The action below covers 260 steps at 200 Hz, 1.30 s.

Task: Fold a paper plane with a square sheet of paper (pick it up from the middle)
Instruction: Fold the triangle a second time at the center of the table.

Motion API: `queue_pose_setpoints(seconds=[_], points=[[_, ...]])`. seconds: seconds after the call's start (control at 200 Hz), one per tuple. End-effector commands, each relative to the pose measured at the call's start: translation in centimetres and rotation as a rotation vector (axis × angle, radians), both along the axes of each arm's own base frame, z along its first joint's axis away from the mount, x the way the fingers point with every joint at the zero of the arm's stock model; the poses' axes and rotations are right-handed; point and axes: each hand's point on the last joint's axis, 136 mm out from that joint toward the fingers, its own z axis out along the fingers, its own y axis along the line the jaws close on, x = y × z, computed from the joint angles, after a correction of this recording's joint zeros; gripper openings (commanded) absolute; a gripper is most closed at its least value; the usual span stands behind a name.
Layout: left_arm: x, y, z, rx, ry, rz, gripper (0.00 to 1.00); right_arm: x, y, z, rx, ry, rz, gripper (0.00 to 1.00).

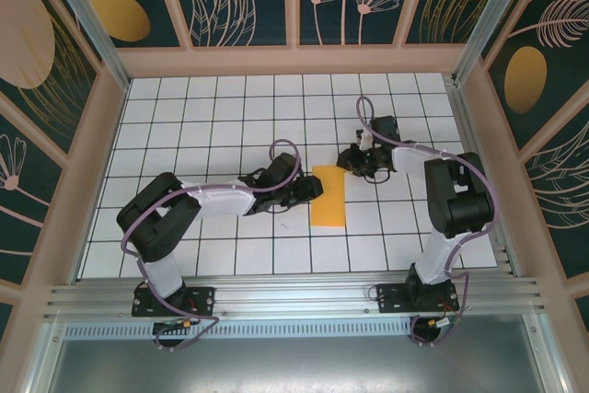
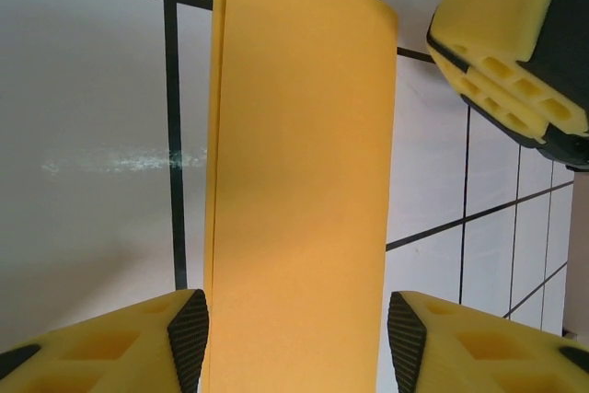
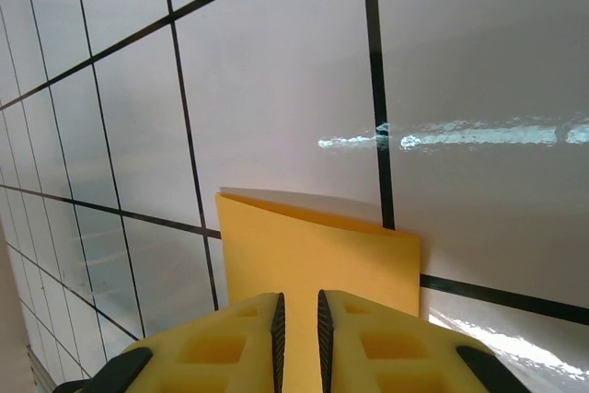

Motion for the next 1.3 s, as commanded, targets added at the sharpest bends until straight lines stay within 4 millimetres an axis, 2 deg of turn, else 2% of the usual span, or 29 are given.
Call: queue_pose_setpoints(seconds=[0.0, 0.205, 0.525, 0.635, 0.821, 1.296], points=[[-0.7, 0.6, -1.0, -0.008, 0.049, 0.011, 0.56, -1.0, 0.0, 1.0, 0.011, -0.012, 0.015, 0.22], [-1.2, 0.4, -1.3, -0.018, 0.065, -0.008, 0.56, -3.2, 0.3, -0.4, 0.029, 0.032, 0.031, 0.22], [-1.3, 0.2, -1.9, -0.011, 0.081, -0.022, 0.57, -5.9, 0.0, -0.1, 0.049, 0.033, 0.031, 0.22], [-1.4, -0.1, -2.1, -0.016, 0.087, -0.030, 0.57, -6.8, -0.1, -0.9, 0.047, 0.053, 0.036, 0.22], [-1.3, -0.3, -2.1, -0.021, 0.090, -0.035, 0.57, -7.5, -0.2, -2.3, 0.047, 0.078, 0.036, 0.22], [-1.4, -0.5, -2.5, -0.018, 0.102, -0.044, 0.57, -8.5, -1.2, -3.8, 0.010, 0.099, 0.017, 0.22]])
